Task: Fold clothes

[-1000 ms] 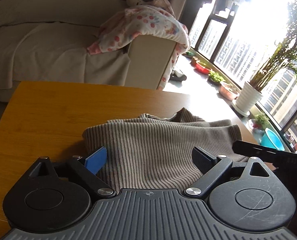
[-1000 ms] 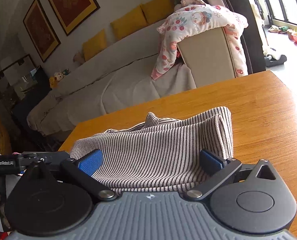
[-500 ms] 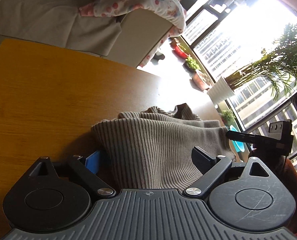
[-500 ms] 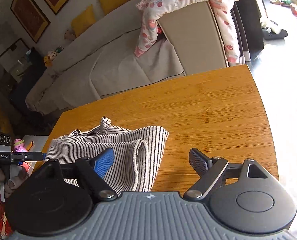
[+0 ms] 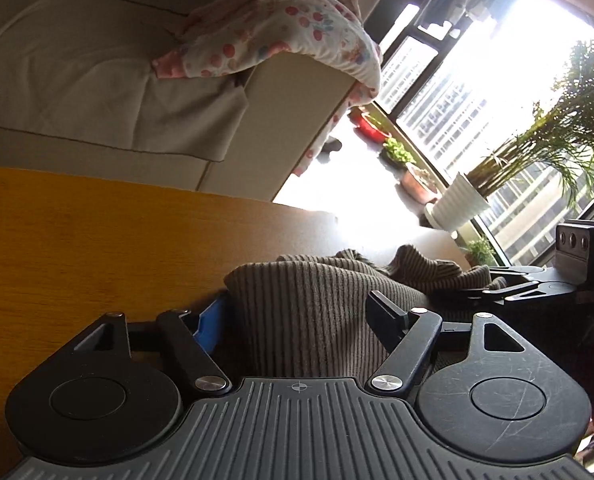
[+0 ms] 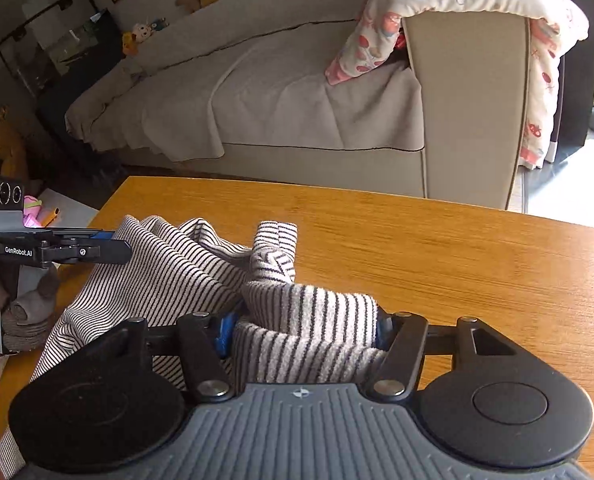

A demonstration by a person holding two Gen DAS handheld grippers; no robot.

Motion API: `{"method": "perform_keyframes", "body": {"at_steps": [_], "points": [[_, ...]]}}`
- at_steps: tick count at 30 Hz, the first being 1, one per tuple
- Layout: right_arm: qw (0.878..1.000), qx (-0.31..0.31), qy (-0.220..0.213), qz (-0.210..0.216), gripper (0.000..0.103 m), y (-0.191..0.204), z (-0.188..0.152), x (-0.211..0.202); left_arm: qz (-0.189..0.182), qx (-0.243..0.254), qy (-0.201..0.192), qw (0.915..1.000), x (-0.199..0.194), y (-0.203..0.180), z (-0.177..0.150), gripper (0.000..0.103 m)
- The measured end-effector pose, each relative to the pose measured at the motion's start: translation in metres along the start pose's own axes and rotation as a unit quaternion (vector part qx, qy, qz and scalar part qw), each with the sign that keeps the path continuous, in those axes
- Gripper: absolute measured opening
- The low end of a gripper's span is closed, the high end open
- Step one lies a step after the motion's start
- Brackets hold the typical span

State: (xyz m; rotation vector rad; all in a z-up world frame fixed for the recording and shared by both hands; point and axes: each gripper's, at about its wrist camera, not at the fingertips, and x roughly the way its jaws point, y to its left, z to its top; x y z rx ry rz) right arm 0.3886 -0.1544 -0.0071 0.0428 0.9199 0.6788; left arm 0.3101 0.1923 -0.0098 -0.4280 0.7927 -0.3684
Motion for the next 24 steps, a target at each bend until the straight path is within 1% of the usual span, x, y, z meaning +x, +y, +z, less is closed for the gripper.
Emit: {"method": "perform_keyframes", "body": {"at_steps": [1,2,3,6,9,11,13,16,18,19,20,21,22,23,24], "points": [[1.000,0.003,0.000,-0.006,0.065,-0.003,-0.002,-0.003,-0.002,0.002,0.004,1.0000,-0.003,0.002,0.001,0.088],[1.000,0.005,-0.001,-0.010,0.072,-0.005,-0.004,-0.008,-0.004,0.005,0.008,0.9999,-0.007,0.004,0.001,0.090],[1.000,0.003,-0.007,-0.022,0.075,-0.006,-0.009,-0.017,-0.006,0.008,0.014,0.9999,-0.012,0.005,0.000,0.090],[0.999,0.019,-0.025,-0.040,0.075,-0.020,-0.022,-0.044,-0.032,0.003,0.041,0.9987,-0.015,0.010,-0.001,0.094],[0.995,0.098,-0.017,-0.012,0.077,-0.051,-0.033,-0.059,-0.071,-0.011,0.053,0.9960,-0.007,0.010,0.000,0.097],[0.993,0.116,-0.013,-0.005,0.078,-0.059,-0.040,-0.061,-0.088,-0.017,0.046,0.9949,0.005,0.009,0.005,0.099],[0.994,0.111,-0.015,-0.003,0.079,-0.059,-0.036,-0.057,-0.100,-0.025,0.038,0.9939,0.017,0.008,0.012,0.100],[0.995,0.093,-0.010,0.016,0.080,-0.049,-0.022,-0.038,-0.116,-0.043,0.031,0.9919,0.034,0.008,0.021,0.100],[0.998,0.068,-0.010,0.009,0.079,-0.039,-0.010,-0.024,-0.089,-0.020,0.028,0.9954,0.037,-0.001,0.021,0.087],[0.998,0.059,-0.012,0.004,0.078,-0.035,-0.006,-0.019,-0.070,-0.004,0.026,0.9972,0.038,-0.006,0.020,0.068],[0.999,0.047,-0.012,0.003,0.068,-0.029,-0.002,-0.014,-0.053,0.009,0.023,0.9983,0.038,-0.009,0.019,0.059],[0.999,0.035,-0.011,0.002,0.049,-0.024,0.001,-0.009,-0.044,0.017,0.022,0.9987,0.037,-0.012,0.017,0.058],[1.000,0.027,-0.006,0.007,0.033,-0.018,0.003,-0.003,-0.038,0.019,0.021,0.9989,0.035,-0.013,0.016,0.047],[1.000,0.018,-0.008,0.006,0.027,-0.011,0.005,-0.004,-0.035,0.019,0.020,0.9990,0.032,-0.013,0.016,0.035],[1.000,0.009,-0.010,0.004,0.024,-0.004,0.006,-0.004,-0.035,0.019,0.017,0.9991,0.027,-0.014,0.016,0.030]]}}
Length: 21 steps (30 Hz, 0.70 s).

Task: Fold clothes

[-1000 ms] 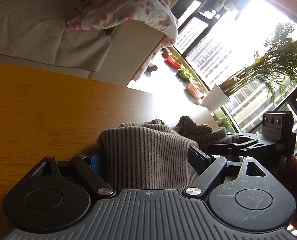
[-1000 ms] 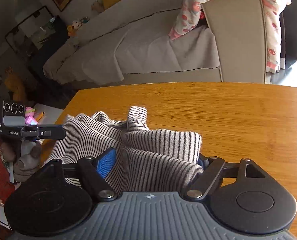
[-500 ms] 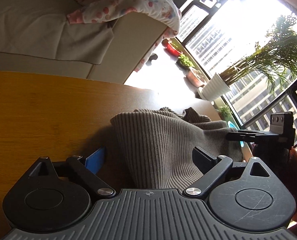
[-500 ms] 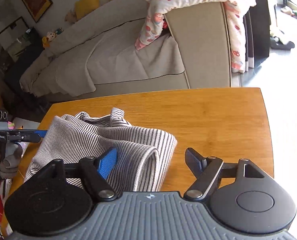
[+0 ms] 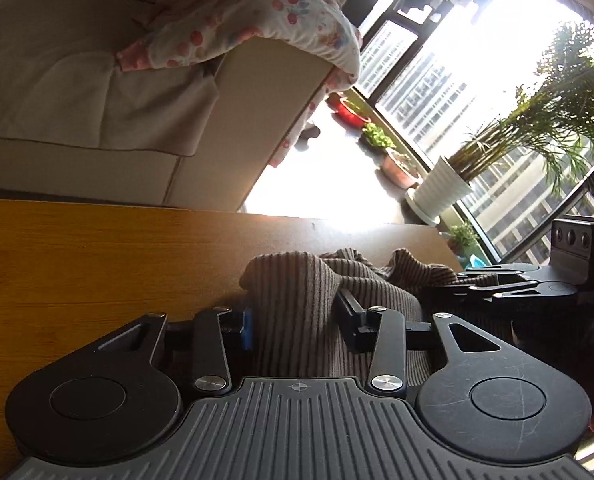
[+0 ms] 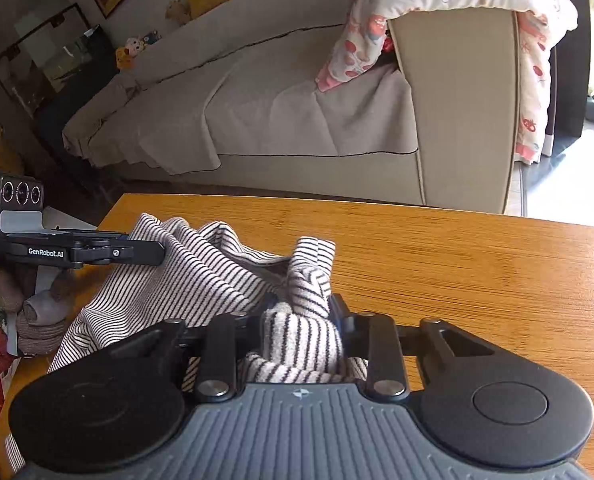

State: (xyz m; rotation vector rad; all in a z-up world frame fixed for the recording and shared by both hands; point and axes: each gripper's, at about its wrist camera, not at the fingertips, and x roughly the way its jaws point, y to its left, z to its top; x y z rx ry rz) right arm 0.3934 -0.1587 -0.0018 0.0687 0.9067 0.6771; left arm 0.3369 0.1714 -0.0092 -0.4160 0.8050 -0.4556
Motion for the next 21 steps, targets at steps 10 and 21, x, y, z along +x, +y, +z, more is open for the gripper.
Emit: {"method": "perform_keyframes", "body": {"at_steps": [10,21], "points": [[0.985,-0.154,-0.075,-0.006,0.017,0.119,-0.044,-0.123,-0.041,0.104,-0.055,0.9922,-0.137,-0.063,-0.050,0.024],[0.963,-0.264,0.056,0.005,0.020,0.209,-0.194,-0.133,-0.009,0.028,-0.056,0.9980,-0.228,-0.055,-0.141,0.087]]}}
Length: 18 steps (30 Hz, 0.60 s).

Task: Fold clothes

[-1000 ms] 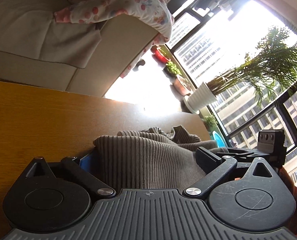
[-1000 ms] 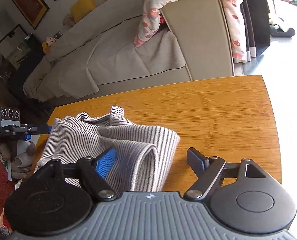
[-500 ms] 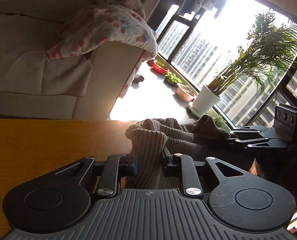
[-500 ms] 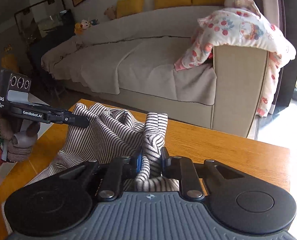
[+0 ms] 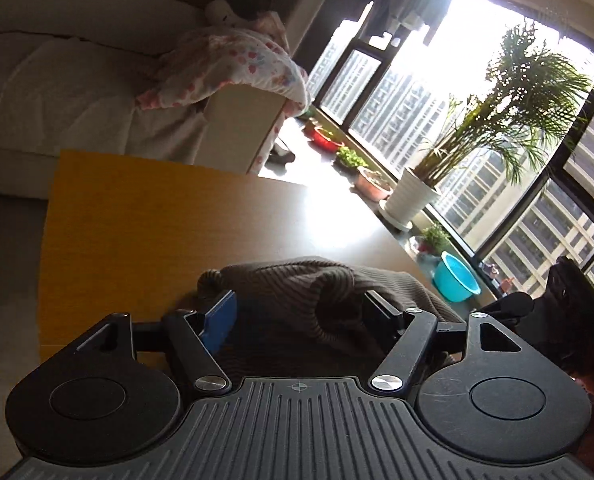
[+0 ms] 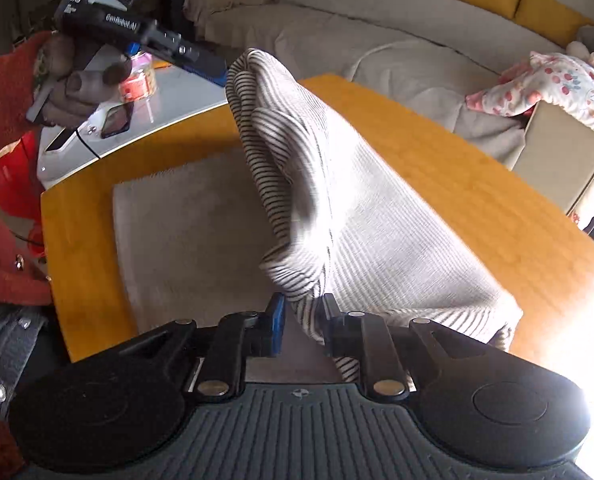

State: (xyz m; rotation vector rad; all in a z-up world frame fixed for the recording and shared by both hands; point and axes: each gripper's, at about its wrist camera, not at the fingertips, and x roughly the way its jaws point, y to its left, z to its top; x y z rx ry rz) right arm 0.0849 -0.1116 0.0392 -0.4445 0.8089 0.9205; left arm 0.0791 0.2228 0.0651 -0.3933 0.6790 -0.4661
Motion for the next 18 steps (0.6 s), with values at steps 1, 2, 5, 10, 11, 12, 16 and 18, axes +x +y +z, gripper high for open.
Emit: {"method": "perform_keyframes", "body": {"at_steps": [1,2,5,10,11,12,16,18], "points": [[1.000,0.006,-0.005,0.008,0.028,0.001,-0.004,-0.008,-0.001,-0.006,-0.002,1.0000,-0.005,0.000,-0.001,0.092],[1.000,0.013,-0.010,0.016,0.036,0.002,-0.009,-0.016,-0.003,-0.012,-0.003,0.9999,-0.009,-0.001,-0.001,0.096],[0.998,0.049,-0.042,0.006,0.067,-0.006,-0.016,-0.041,-0.010,-0.039,0.008,0.9991,-0.002,0.000,0.000,0.097],[0.968,0.225,-0.101,-0.048,0.087,-0.058,-0.031,-0.058,-0.008,-0.073,0.067,0.9951,0.051,-0.002,-0.006,0.097],[0.956,0.270,-0.110,-0.044,0.087,-0.069,-0.039,-0.055,-0.010,-0.075,0.080,0.9939,0.064,-0.004,-0.010,0.097],[0.944,0.307,-0.115,-0.035,0.087,-0.078,-0.047,-0.050,-0.012,-0.075,0.090,0.9930,0.074,-0.005,-0.014,0.097],[0.917,0.380,-0.115,-0.025,0.084,-0.097,-0.063,-0.016,0.006,-0.073,0.113,0.9909,0.103,-0.006,-0.021,0.097],[0.923,0.371,-0.102,-0.031,0.063,-0.102,-0.062,0.003,0.009,-0.075,0.103,0.9918,0.107,-0.005,-0.017,0.092]]}}
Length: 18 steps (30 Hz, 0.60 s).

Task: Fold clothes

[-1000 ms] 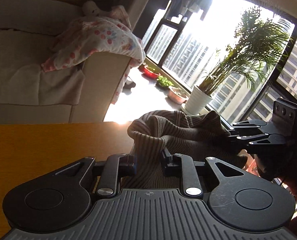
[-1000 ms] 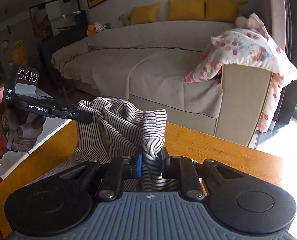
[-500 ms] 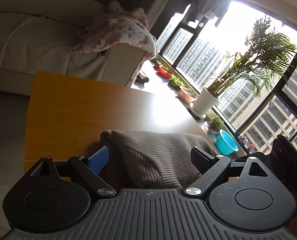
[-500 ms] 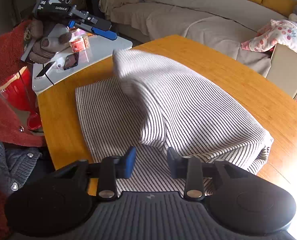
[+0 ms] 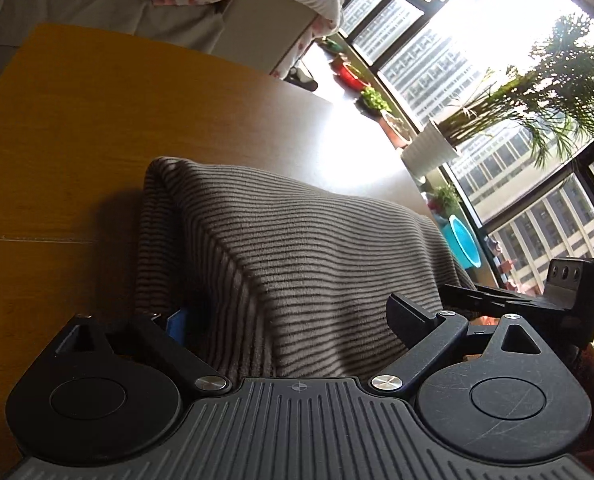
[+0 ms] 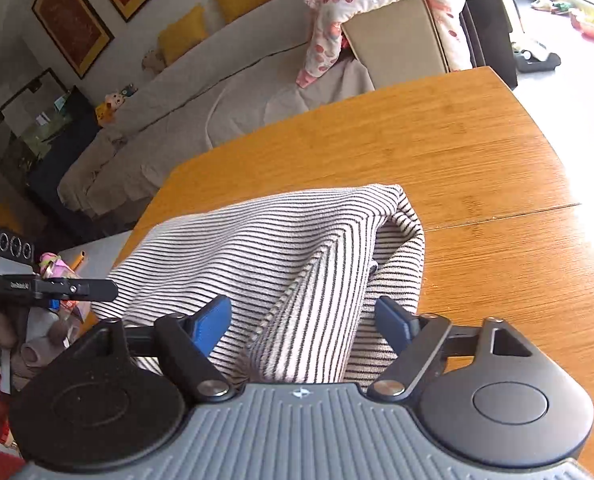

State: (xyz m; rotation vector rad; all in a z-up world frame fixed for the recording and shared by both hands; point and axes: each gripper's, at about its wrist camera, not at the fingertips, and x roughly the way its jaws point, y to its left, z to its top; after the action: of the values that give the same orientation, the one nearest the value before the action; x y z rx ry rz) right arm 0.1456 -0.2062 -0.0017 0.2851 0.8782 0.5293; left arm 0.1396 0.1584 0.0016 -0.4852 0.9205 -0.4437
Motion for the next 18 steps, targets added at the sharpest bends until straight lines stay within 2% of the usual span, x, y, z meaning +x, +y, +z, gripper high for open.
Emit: {"method": "perform_keyframes", "body": {"at_steps": [1,3,5,6,7,8,11,15,18], "points": [[1.000,-0.018,-0.004,-0.009,0.058,0.003,0.004,0.010,0.001,0.002,-0.007,1.0000,0.002,-0.001,0.003,0.084],[0.998,-0.052,-0.013,-0.028,0.053,0.010,0.013,0.029,0.007,0.011,-0.024,0.9996,0.006,-0.003,0.010,0.074],[0.997,-0.060,-0.026,-0.044,0.046,0.010,0.029,0.042,0.027,0.026,-0.036,0.9987,0.011,-0.005,0.016,0.057],[0.997,-0.057,-0.029,-0.048,0.039,0.009,0.035,0.045,0.035,0.027,-0.037,0.9983,0.012,-0.005,0.018,0.053],[0.997,-0.059,-0.032,-0.046,0.023,0.009,0.040,0.045,0.038,0.024,-0.036,0.9983,0.010,-0.004,0.019,0.043],[0.996,-0.067,-0.035,-0.040,0.019,0.012,0.044,0.042,0.038,0.024,-0.038,0.9983,0.005,-0.004,0.020,0.035],[0.993,-0.102,-0.061,-0.026,0.016,0.030,0.046,0.011,0.022,0.029,-0.063,0.9974,-0.026,-0.012,0.019,0.030],[0.989,-0.122,-0.083,0.008,0.016,0.046,0.040,-0.032,0.006,0.058,-0.091,0.9942,-0.067,-0.026,0.004,0.031],[0.990,-0.119,-0.071,0.012,0.017,0.041,0.019,-0.035,0.019,0.065,-0.062,0.9958,-0.058,-0.022,-0.021,0.032]]}}
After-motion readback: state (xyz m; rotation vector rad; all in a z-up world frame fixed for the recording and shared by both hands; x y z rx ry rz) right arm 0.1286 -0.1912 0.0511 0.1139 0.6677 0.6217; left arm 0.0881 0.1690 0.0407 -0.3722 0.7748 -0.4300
